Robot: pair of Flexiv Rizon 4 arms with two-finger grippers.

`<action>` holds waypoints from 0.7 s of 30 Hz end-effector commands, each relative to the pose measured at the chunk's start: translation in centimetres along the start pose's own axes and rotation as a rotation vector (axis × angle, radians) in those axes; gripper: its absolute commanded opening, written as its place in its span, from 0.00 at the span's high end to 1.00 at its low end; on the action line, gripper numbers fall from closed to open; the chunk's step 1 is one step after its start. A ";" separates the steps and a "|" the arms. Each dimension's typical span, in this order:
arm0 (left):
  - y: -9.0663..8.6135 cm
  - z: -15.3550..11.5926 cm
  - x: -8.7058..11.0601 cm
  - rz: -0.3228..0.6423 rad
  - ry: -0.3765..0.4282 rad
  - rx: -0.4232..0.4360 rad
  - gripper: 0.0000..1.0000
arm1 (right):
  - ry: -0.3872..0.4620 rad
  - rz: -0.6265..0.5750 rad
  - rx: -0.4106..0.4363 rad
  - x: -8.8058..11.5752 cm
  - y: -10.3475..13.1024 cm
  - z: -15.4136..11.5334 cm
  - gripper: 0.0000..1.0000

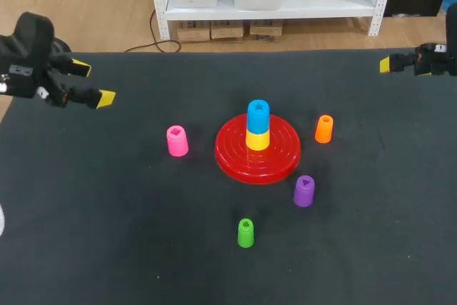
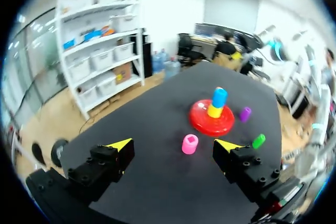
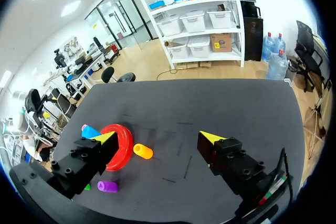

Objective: Pick up and stack the cylinders on the red base in this order: pink,purple,orange,green

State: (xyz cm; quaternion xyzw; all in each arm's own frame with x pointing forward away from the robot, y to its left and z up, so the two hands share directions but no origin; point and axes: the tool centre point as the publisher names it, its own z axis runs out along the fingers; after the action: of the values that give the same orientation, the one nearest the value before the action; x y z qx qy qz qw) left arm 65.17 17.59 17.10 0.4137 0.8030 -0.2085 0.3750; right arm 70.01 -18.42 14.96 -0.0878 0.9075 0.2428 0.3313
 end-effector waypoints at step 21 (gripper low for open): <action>-1.7 -2.1 0.7 0.481 -0.078 0.455 0.00 | 0.001 0.000 -0.001 0.0 0.0 -0.1 0.00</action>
State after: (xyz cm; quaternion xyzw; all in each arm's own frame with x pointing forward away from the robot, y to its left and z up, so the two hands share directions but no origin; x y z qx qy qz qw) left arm 61.58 18.36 18.29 0.6492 0.5905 -0.2823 0.3875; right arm 70.01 -18.43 14.96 -0.0878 0.9075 0.2429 0.3313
